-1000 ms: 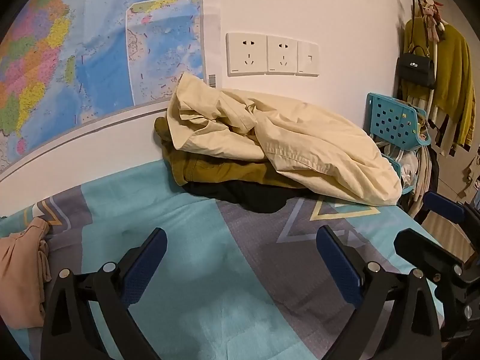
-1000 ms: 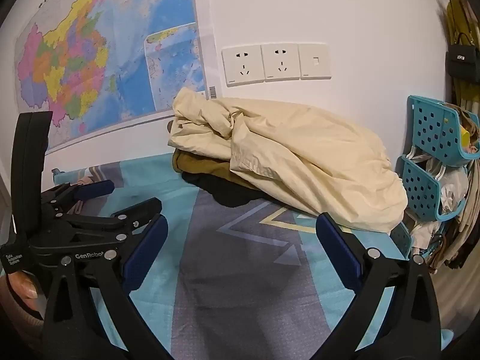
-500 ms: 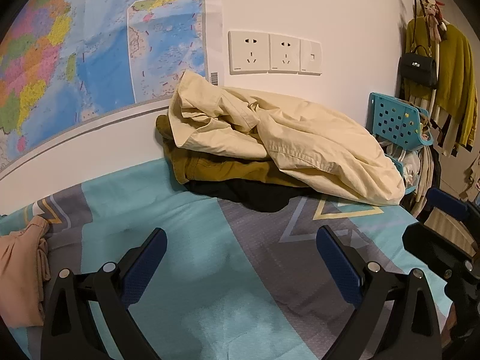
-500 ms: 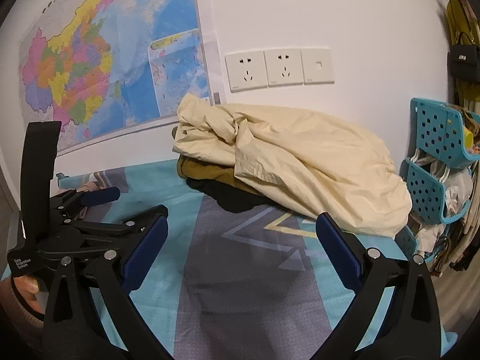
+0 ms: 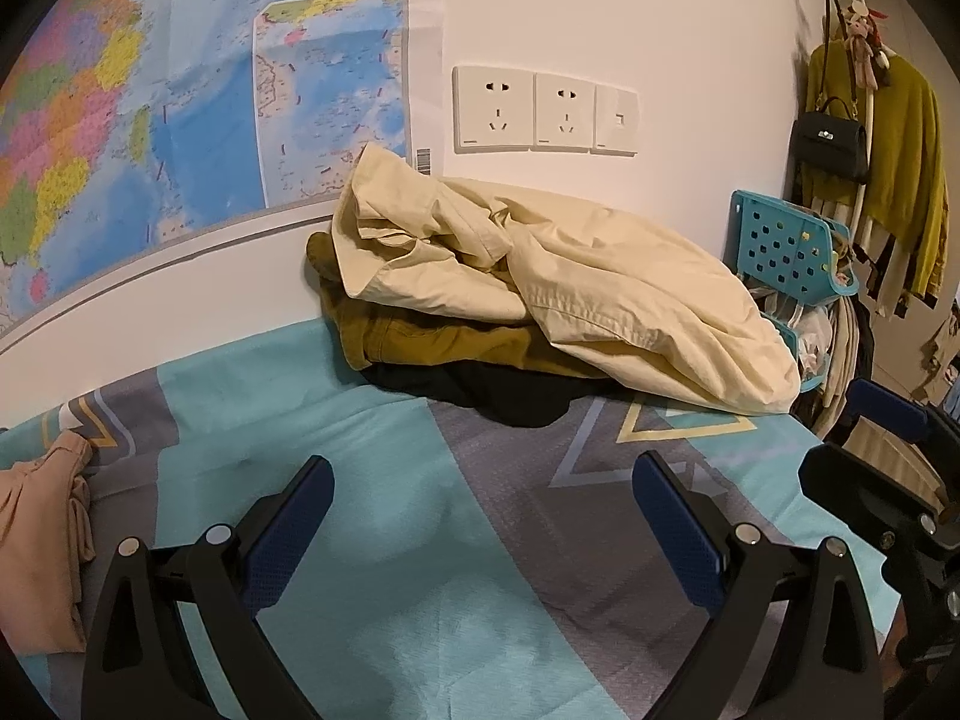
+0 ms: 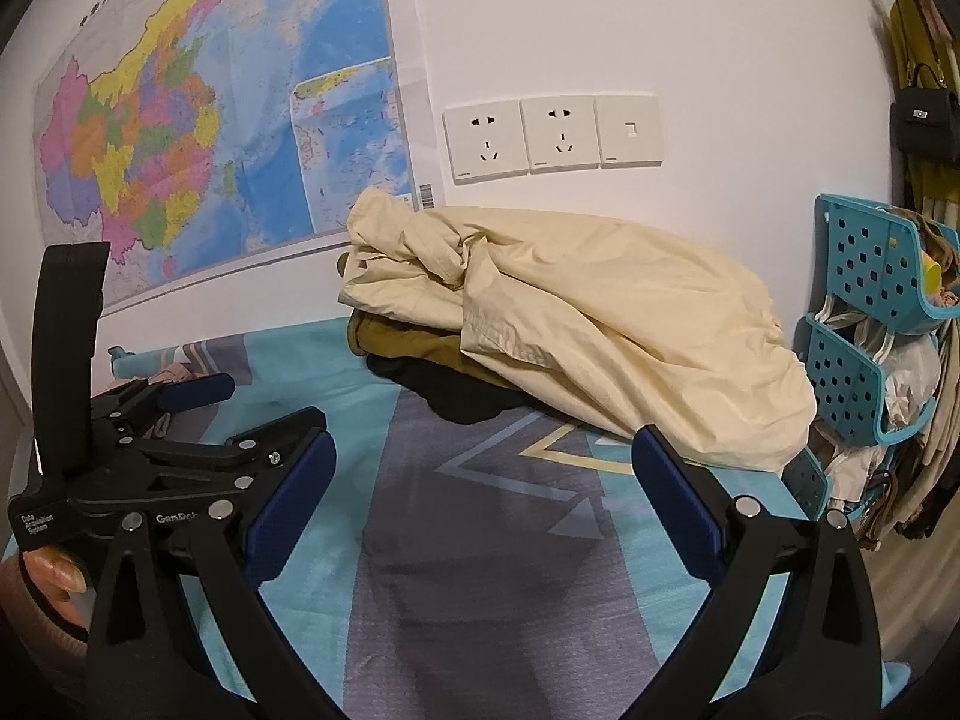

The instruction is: Fold large clothes

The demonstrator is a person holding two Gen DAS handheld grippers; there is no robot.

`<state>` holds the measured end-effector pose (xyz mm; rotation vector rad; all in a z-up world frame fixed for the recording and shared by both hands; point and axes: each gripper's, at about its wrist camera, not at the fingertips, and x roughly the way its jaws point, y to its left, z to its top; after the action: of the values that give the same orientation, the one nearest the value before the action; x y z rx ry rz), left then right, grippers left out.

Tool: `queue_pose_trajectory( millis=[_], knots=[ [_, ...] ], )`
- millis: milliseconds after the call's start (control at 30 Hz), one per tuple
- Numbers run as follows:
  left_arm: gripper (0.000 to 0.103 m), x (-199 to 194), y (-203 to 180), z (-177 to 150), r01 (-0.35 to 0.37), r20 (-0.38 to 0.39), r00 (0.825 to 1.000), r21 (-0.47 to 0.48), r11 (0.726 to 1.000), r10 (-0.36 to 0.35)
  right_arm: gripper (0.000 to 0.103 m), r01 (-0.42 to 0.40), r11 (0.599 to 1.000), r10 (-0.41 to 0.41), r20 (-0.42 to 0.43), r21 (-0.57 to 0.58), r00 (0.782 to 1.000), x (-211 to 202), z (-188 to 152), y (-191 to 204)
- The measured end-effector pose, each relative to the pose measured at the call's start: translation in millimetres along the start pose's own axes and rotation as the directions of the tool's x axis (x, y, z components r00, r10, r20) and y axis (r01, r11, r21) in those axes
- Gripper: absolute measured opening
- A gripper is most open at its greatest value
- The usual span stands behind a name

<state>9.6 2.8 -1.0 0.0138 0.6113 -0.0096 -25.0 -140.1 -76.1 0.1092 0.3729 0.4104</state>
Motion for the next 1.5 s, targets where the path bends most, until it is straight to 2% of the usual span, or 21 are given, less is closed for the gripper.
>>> queue_pose_trajectory(
  millis=[1500],
  knots=[
    [0.096, -3.2, 0.3, 5.0, -0.007, 0.012, 1.000, -0.006, 1.000, 0.007, 0.097, -0.008, 1.000, 0.008, -0.003, -0.001, 1.000, -2.4, -0.5, -3.4]
  ],
)
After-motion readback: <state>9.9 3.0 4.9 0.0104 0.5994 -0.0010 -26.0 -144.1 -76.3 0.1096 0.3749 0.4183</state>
